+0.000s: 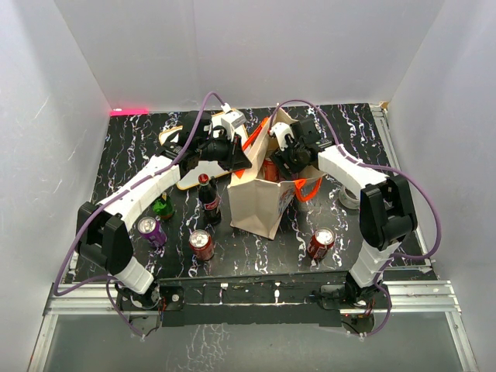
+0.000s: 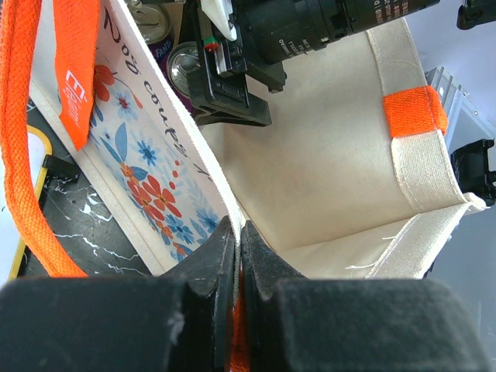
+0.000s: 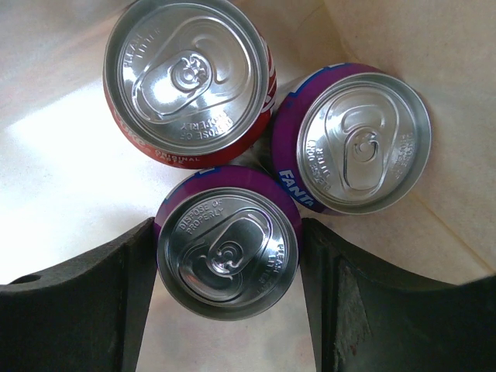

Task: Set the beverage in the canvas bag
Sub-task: Place the drink in the canvas bag.

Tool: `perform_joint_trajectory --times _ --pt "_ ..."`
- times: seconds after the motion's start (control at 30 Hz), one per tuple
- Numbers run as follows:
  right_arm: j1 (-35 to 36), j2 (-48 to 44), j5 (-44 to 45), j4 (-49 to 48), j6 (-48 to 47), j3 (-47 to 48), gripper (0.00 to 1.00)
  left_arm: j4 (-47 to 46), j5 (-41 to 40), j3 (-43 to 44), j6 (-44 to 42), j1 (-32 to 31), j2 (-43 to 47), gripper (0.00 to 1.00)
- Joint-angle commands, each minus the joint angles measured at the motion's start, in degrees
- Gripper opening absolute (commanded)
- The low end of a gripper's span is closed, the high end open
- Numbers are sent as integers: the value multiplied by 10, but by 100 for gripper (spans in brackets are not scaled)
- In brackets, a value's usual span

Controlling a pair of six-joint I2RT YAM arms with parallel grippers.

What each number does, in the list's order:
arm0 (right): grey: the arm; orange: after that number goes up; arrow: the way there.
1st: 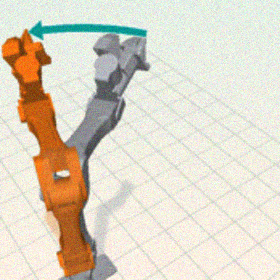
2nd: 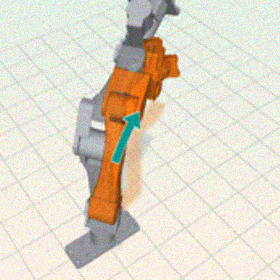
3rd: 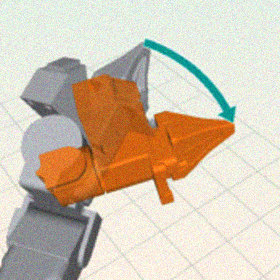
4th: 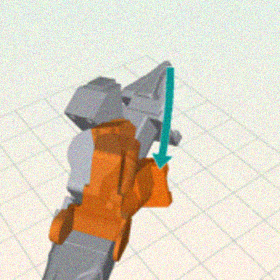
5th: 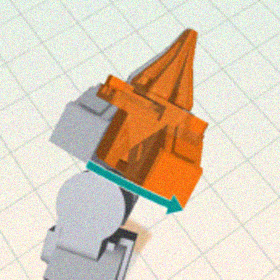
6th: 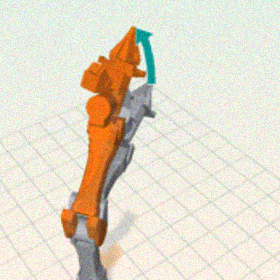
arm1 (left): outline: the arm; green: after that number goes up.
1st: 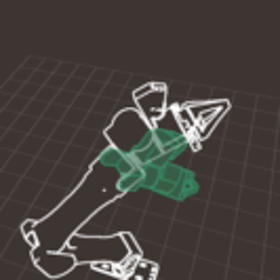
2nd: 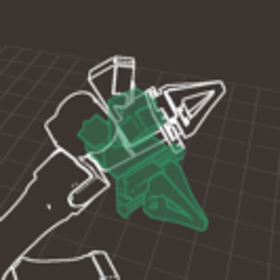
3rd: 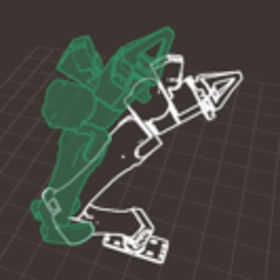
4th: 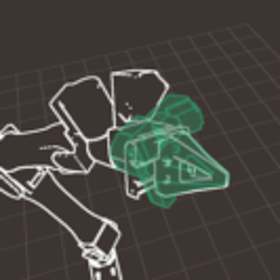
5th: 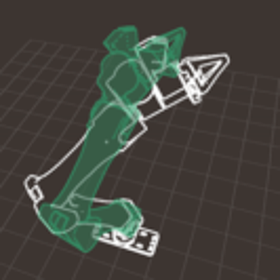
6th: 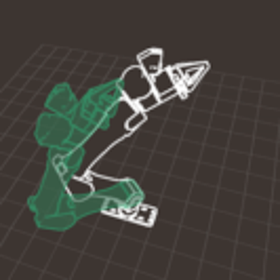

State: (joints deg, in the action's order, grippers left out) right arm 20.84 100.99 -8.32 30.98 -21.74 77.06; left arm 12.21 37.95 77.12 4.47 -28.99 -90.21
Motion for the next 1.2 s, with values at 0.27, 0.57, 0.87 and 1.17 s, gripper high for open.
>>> perform_joint_trajectory --times 0.27,0.57,0.87,1.17 --pt "-26 9 37 -52 -12 17 40 16 26 0 -8 -2 35 0" --pt "-26 3 6 -32 -5 39 63 16 28 0 -8 -2 36 0" --pt "-26 -5 -3 -20 0 53 77 17 27 0 -8 -2 37 0" --pt "-25 -25 -18 -6 4 69 81 16 26 -1 -7 -2 36 0"
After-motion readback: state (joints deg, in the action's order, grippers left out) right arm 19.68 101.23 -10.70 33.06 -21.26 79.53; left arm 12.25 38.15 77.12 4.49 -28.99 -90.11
